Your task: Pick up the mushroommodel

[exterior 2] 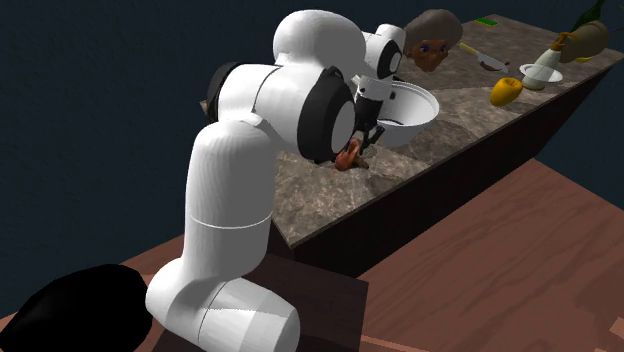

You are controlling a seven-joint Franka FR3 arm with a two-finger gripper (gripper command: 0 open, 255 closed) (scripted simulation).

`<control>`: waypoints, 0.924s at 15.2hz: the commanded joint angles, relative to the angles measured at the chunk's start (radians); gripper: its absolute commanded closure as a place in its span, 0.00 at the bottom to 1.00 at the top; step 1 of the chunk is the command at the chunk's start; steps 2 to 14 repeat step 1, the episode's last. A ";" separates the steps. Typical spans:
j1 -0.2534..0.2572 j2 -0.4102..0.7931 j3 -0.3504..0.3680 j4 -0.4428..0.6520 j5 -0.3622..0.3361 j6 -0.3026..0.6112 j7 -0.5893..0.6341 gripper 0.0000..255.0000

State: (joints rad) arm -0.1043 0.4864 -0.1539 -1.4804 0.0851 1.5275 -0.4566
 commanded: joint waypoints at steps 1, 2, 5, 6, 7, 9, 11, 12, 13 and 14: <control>0.000 -0.003 0.000 0.004 0.000 -0.007 0.000 1.00; 0.000 -0.003 0.000 0.004 0.000 -0.007 0.000 1.00; 0.000 -0.003 0.000 0.004 0.000 -0.007 0.000 1.00; 0.000 -0.003 0.000 0.004 0.000 -0.007 0.000 1.00; 0.000 -0.003 0.000 0.004 0.000 -0.007 0.000 1.00; 0.000 -0.003 0.000 0.004 0.000 -0.007 0.000 1.00; 0.000 -0.003 0.000 0.004 0.000 -0.007 0.000 1.00; 0.000 -0.003 0.000 0.004 0.000 -0.007 0.000 1.00; 0.000 -0.003 0.000 0.004 0.000 -0.007 0.000 1.00; 0.000 -0.003 0.000 0.004 0.000 -0.007 0.000 1.00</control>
